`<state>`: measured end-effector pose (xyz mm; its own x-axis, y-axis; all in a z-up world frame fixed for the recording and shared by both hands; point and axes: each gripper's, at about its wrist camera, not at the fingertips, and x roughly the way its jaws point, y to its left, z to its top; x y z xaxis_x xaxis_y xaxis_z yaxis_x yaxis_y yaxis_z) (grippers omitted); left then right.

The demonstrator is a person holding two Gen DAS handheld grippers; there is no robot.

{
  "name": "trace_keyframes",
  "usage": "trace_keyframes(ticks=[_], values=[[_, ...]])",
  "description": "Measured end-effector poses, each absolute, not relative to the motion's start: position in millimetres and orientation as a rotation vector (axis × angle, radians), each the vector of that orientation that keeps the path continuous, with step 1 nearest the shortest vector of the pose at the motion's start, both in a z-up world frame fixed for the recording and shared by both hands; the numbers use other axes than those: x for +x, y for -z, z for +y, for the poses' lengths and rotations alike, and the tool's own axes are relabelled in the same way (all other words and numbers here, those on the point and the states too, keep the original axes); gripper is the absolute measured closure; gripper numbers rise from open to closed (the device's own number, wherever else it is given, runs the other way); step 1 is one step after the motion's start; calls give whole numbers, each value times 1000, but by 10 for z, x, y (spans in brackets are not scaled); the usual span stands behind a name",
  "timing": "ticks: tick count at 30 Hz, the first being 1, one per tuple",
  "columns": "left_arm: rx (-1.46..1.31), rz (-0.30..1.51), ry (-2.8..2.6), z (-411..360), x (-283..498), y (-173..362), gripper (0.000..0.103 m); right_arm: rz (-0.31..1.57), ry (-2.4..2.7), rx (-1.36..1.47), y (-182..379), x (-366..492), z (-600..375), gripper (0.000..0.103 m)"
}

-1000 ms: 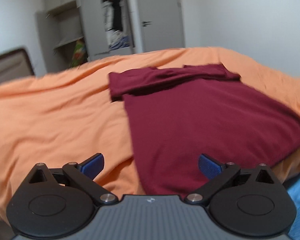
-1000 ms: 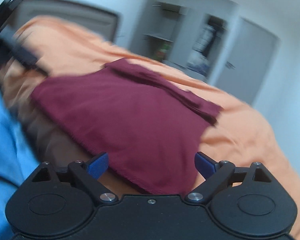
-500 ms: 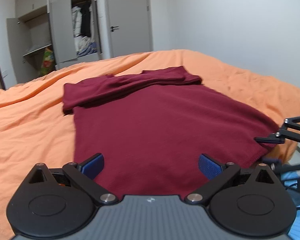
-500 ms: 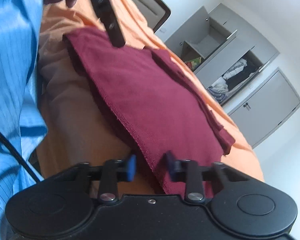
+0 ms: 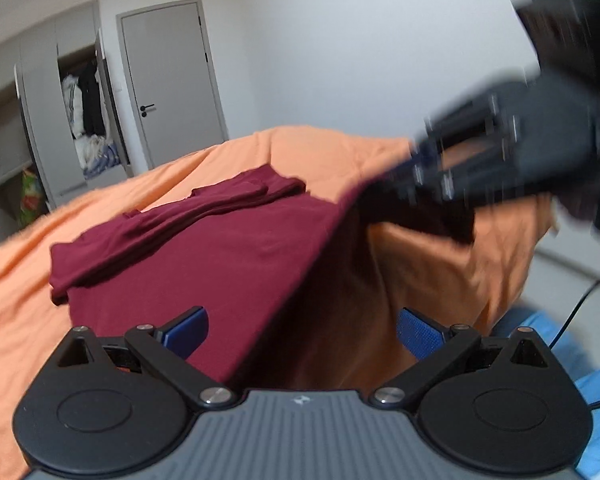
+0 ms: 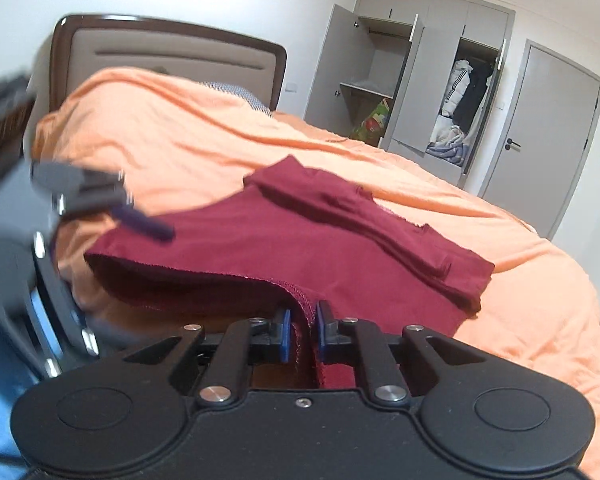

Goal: Fold small clothes
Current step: 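Close the right gripper on one side edge while the left gripper grasps the other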

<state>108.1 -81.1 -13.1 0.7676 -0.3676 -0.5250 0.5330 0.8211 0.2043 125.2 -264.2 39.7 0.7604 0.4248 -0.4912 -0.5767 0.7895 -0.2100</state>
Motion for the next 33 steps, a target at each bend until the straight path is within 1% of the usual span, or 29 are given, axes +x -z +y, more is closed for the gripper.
trace_keyframes(ticks=[3,5,6,7,8,9,10,11,13,16,18,20,22,24,29,31,33], values=[[435,481,427,-942,1061,203,2,432,-555,-359,-489,1314,-2695,90],[472,465,376,-959,1058,233,6,428,-552,-355,-521,1325,-2715,91],[487,463,349,-956,1061,242,10,426,-550,-354,-522,1311,-2726,91],[502,456,316,-941,1050,244,17,424,-547,-355,-517,1302,-2731,91],[518,445,283,-913,1039,251,21,424,-544,-354,-508,1299,-2736,91],[536,438,257,-874,1014,245,31,424,-541,-355,-503,1291,-2739,91],[555,431,238,-835,1001,248,43,425,-537,-357,-476,1291,-2739,91],[572,426,221,-789,989,249,49,429,-534,-357,-455,1275,-2737,91],[596,427,202,-685,941,250,69,439,-534,-354,-417,1265,-2731,91],[622,428,192,-572,872,249,84,445,-531,-369,-343,1198,-2711,91],[642,425,184,-520,840,250,90,451,-531,-387,-265,1145,-2686,90],[648,417,185,-486,818,238,93,459,-529,-424,-144,1082,-2647,89],[652,407,185,-457,784,218,98,474,-518,-473,9,1036,-2607,82],[649,389,181,-434,771,193,99,491,-503,-521,162,997,-2574,81],[655,381,204,-394,785,98,100,496,-482,-588,424,895,-2524,73],[658,375,206,-369,795,72,100,485,-433,-647,528,868,-2505,61],[655,373,203,-349,810,58,100,461,-381,-715,641,840,-2496,56]])
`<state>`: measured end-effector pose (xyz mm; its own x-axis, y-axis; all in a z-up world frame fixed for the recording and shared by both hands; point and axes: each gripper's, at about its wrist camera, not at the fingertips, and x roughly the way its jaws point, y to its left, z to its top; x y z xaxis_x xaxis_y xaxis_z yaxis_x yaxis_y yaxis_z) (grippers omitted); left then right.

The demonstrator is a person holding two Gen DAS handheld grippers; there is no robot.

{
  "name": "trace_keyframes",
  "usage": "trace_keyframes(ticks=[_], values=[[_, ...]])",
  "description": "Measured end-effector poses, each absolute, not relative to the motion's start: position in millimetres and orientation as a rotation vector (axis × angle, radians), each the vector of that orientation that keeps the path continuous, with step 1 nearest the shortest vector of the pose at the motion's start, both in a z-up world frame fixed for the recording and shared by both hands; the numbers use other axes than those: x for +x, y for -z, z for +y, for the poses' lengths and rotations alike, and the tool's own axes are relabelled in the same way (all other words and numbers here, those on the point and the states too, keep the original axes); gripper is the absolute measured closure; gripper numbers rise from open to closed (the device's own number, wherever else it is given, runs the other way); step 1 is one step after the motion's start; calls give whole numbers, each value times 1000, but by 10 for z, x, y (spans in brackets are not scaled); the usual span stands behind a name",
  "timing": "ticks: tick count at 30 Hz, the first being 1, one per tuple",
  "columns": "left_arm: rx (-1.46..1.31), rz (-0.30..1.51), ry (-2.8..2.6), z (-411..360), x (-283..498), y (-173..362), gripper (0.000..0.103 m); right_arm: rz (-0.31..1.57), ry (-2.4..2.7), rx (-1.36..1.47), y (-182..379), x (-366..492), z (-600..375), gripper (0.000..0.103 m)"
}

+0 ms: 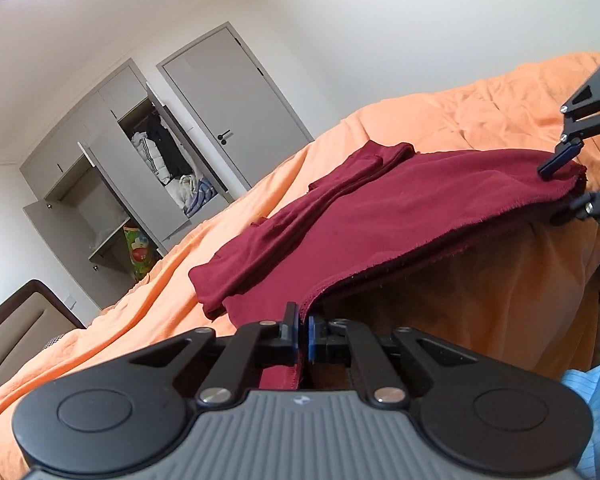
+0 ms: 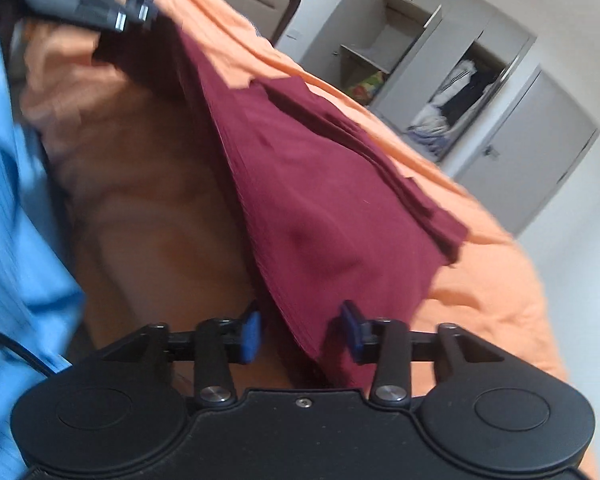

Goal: Fold small clothes
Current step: 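Close the right gripper on one side edge while the left gripper grasps the other, then lift the shirt with both grippers and fold it over onto itself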

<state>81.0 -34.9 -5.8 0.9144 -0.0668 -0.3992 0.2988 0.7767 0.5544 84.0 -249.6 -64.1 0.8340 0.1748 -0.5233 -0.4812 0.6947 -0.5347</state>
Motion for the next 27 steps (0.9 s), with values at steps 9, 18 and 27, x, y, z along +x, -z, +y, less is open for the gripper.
trace_keyframes(ticks=[9,18,27], values=[[620,284,214,-325,704,-109,100,293,-274,-657,513,715,-2669,98],[651,193,295,-189,409,-557,101,141,-222,-613,-60,580,-2891,99],[809,218,508,119,42,-941,101,343,-519,-541,-744,295,-3181,99]])
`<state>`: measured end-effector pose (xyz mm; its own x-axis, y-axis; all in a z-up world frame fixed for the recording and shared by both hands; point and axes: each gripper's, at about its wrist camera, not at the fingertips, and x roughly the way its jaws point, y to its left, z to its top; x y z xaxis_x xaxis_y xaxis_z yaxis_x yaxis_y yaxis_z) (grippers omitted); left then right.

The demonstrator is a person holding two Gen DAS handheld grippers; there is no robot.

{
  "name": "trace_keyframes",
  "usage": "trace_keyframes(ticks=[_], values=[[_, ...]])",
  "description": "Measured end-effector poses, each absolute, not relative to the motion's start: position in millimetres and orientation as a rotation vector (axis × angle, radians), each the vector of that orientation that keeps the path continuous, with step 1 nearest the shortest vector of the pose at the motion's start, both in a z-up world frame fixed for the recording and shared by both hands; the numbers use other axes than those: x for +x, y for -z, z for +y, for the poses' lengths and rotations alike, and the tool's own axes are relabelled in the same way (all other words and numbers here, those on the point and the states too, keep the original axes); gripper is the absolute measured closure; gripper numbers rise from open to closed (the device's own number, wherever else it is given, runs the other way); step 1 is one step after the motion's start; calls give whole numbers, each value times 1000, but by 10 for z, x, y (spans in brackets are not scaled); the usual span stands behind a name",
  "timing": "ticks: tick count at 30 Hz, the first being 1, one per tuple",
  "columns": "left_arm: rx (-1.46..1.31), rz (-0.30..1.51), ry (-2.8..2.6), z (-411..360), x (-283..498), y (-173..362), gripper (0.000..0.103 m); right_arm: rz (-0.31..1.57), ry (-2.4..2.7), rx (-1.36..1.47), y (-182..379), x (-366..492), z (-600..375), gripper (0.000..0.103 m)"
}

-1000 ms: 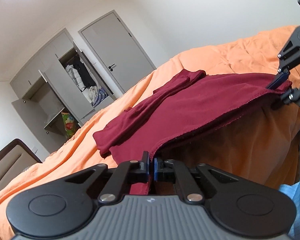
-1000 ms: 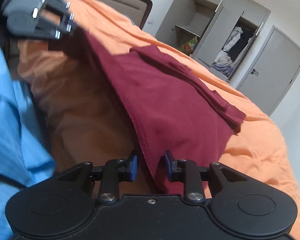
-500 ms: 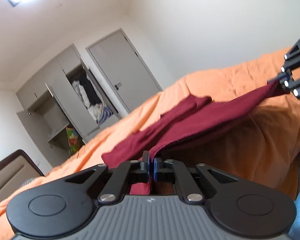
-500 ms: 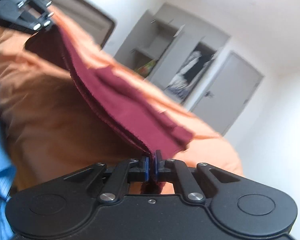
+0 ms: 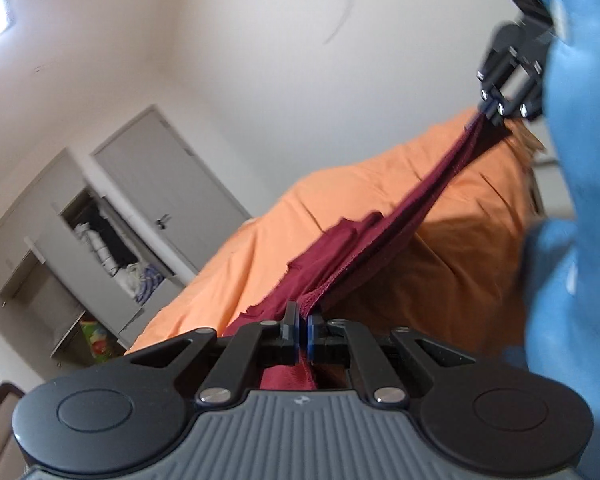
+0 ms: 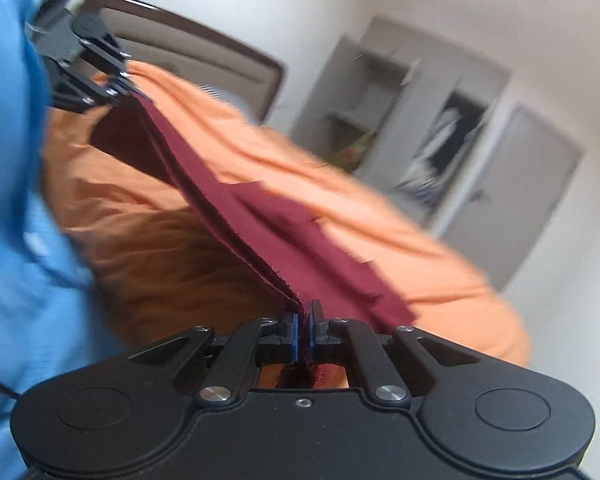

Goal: Fold small clothes
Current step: 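Lift the shirt with both grippers and fold it over onto itself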

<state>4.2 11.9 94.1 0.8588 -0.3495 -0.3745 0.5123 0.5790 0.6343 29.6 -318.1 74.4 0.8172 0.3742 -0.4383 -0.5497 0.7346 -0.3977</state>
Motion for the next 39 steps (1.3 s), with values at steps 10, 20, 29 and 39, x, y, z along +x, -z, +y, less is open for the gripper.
trace_keyframes(ticks=[10,20,29,39], values=[[687,324,521,220,549,-982,100,326,-536,-529,-727,655,-3136,99],[779,294,637,340,1769,-1403,100,256,-479,-510,-1066,1922,-3282,98],[711,381,688,352,3283,-1159,100,410,-476,-521,-890,3494,-3263,98],[353,717,656,746,4603,-435,89,661,-464,-437,-165,4818,-3124,87]])
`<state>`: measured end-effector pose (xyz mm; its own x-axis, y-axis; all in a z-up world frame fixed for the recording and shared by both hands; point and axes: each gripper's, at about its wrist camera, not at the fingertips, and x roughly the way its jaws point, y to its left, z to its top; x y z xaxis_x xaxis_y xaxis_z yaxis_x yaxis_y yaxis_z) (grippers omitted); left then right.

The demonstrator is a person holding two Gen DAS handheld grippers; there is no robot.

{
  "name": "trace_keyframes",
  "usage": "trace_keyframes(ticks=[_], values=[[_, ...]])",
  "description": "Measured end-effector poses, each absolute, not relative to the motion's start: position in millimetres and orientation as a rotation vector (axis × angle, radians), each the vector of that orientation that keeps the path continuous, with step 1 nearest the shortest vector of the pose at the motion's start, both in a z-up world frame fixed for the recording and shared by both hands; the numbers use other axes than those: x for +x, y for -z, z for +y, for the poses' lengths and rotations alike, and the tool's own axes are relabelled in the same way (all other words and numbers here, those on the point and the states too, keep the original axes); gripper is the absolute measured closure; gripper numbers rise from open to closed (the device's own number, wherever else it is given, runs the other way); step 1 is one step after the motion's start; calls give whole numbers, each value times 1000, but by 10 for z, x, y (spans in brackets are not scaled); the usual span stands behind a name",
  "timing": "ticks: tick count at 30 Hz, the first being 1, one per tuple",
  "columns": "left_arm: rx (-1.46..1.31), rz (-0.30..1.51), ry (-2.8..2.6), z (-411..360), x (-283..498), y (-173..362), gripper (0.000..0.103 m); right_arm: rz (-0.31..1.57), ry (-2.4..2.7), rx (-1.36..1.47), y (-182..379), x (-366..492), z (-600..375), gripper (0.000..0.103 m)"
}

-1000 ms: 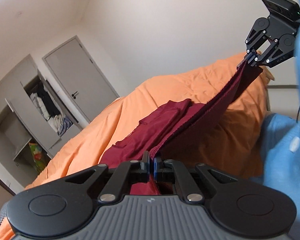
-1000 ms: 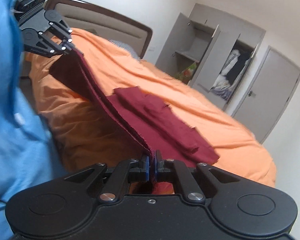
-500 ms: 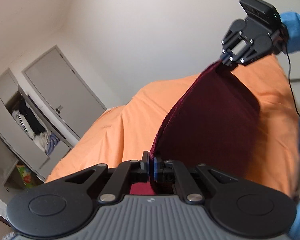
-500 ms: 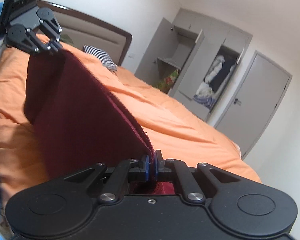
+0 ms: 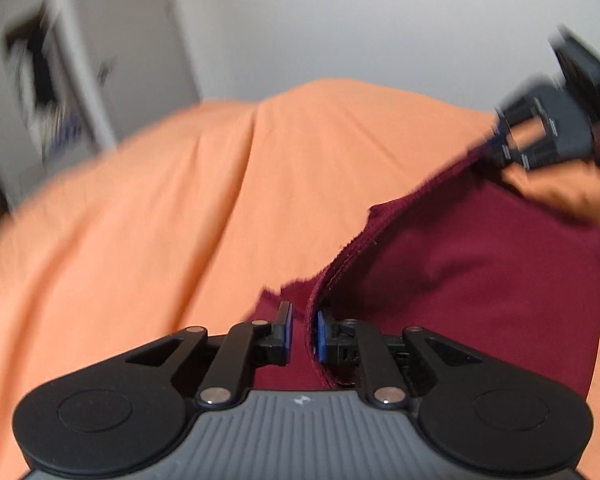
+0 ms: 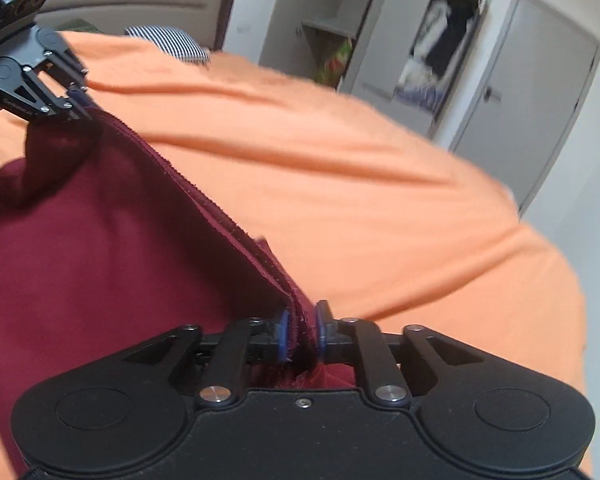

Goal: Fold small clothes
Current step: 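Lift the shirt with both grippers and fold it over onto itself, then open both grippers and release the folded shirt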

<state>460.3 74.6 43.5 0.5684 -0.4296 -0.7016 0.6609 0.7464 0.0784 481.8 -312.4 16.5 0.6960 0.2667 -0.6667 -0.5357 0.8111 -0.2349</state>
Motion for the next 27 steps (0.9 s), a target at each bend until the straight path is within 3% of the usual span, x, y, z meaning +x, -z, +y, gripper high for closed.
trace_keyframes(ticks=[2,4,8,11,12,13,21,27], values=[[236,769,639,887,4725,-364,82,698,-465,-404,-28,4961,-3099,85],[155,798,609,999,4793,-320,60,722,-450,-369,92,5088,-3099,81],[4,838,583,1259,4934,-217,42,750,-413,-275,264,5208,-3117,67],[-101,865,529,1448,5007,-193,16,745,-382,-204,332,5286,-3210,51],[-128,870,508,1537,5013,-218,0,738,-368,-188,333,5296,-3231,41],[-157,865,494,1600,5011,-243,1,729,-347,-173,339,5244,-3269,30],[-334,767,407,1918,4939,-363,1,651,-248,-67,289,5098,-3484,1],[-222,665,447,1673,4319,-524,0,588,-232,-1,201,4670,-3574,1]])
